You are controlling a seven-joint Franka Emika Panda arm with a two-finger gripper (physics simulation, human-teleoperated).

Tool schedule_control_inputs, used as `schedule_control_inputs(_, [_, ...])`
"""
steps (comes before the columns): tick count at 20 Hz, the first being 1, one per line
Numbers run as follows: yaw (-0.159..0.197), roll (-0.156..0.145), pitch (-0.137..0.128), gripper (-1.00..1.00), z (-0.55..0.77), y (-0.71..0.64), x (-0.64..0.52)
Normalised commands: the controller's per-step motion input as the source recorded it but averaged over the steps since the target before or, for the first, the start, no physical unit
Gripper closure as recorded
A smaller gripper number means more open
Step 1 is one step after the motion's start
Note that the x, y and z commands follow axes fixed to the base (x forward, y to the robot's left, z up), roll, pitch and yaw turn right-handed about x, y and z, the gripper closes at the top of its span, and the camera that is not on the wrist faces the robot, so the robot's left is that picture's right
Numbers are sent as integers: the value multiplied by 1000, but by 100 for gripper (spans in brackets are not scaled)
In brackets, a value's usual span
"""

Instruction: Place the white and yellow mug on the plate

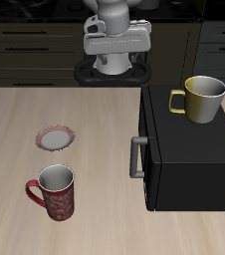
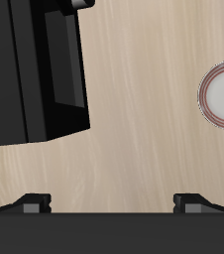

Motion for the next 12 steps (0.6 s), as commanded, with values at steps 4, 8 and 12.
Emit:
schedule_control_inputs(4, [-11, 13, -56, -100, 203, 296, 81])
schedule_control_inputs(8, [0, 28, -26, -100, 242, 423, 144])
schedule_control_inputs(12, [32, 82, -55, -100, 330, 613, 166])
